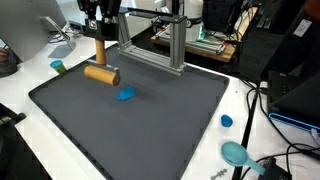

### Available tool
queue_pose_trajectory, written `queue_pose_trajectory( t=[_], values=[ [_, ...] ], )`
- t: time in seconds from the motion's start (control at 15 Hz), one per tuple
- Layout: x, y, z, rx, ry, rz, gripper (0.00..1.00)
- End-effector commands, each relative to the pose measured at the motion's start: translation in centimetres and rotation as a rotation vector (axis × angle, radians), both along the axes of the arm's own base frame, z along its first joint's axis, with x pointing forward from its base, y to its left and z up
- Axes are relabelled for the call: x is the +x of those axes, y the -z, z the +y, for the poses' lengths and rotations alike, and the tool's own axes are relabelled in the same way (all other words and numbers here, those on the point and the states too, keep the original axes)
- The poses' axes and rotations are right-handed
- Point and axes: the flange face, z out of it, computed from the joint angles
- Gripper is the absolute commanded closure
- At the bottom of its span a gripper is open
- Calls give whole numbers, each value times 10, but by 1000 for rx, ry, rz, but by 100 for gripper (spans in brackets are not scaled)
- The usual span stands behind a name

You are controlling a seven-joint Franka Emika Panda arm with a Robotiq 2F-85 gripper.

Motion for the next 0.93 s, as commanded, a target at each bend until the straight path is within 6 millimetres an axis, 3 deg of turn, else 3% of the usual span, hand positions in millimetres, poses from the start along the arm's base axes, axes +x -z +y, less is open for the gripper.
queue_pose_trajectory(
  t=[0.0,0.27,0.33,0.53,0.6,0.87],
  values=[
    [-12,27,13,-24,-193,60,78],
    [-9,65,0,-145,-372,182,78],
    [-13,60,9,-92,-307,146,53],
    [-12,77,2,-124,-347,184,53],
    [-12,78,2,-126,-350,185,78],
    [-17,70,0,-205,-607,180,78]
  ],
)
